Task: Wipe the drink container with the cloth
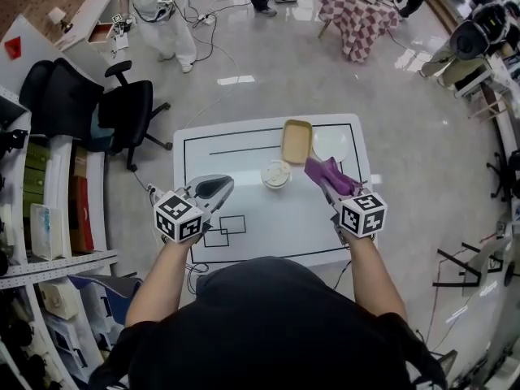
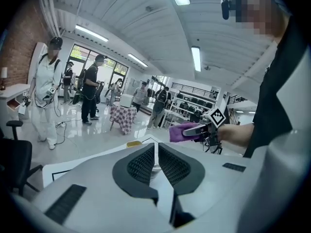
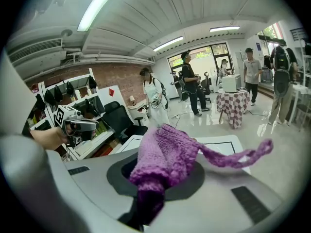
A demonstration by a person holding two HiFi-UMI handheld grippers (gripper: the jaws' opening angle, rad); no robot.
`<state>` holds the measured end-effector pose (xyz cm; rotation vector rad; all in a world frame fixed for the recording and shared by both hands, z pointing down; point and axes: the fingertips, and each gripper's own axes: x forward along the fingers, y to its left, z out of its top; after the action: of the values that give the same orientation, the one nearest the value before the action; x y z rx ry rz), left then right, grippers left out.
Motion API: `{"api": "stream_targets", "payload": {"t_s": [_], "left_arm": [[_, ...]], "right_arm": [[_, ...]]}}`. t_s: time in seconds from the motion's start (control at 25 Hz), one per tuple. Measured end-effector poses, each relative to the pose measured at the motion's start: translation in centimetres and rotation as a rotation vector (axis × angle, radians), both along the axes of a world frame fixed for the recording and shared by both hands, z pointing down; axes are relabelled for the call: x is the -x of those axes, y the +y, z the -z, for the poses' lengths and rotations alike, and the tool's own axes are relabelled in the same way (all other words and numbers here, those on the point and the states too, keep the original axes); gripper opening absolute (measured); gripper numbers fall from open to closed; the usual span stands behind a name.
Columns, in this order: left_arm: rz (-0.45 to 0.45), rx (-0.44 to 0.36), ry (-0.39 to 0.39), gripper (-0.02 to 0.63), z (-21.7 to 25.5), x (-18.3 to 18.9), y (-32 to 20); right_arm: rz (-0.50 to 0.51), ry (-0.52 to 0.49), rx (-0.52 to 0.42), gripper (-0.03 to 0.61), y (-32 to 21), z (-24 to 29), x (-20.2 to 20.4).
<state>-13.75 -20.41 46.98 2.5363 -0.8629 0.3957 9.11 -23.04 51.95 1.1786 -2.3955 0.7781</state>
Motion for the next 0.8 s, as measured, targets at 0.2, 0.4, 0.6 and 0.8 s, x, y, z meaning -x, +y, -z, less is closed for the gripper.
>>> {"api": "stream_targets", "payload": {"t_s": [0.2, 0.4, 0.6, 0.8], "left_arm": [[-0.093, -0.036, -0.101, 0.093, -1.9, -2.6, -0.3], [-0.141, -0.094, -0.200, 0.200, -4.6, -5.0, -1.3], [-0.177, -0.110, -0.262, 0.284, -7.7, -7.4, -1.9], [-0.192, -0.112, -0.336, 0.370, -11.9, -8.8, -2.9]], "right_arm": [[0.044, 0.001, 0.003, 0.078, -0.6, -0.3, 0.6], [0.093, -0.014, -0.002, 0.078, -1.3, -0.1, 1.6], [0.162, -0.041, 0.006, 0.078, -1.7, -0.1, 3.7], [0.256, -0.098, 0.004, 0.078, -2.3, 0.5, 7.3]]}}
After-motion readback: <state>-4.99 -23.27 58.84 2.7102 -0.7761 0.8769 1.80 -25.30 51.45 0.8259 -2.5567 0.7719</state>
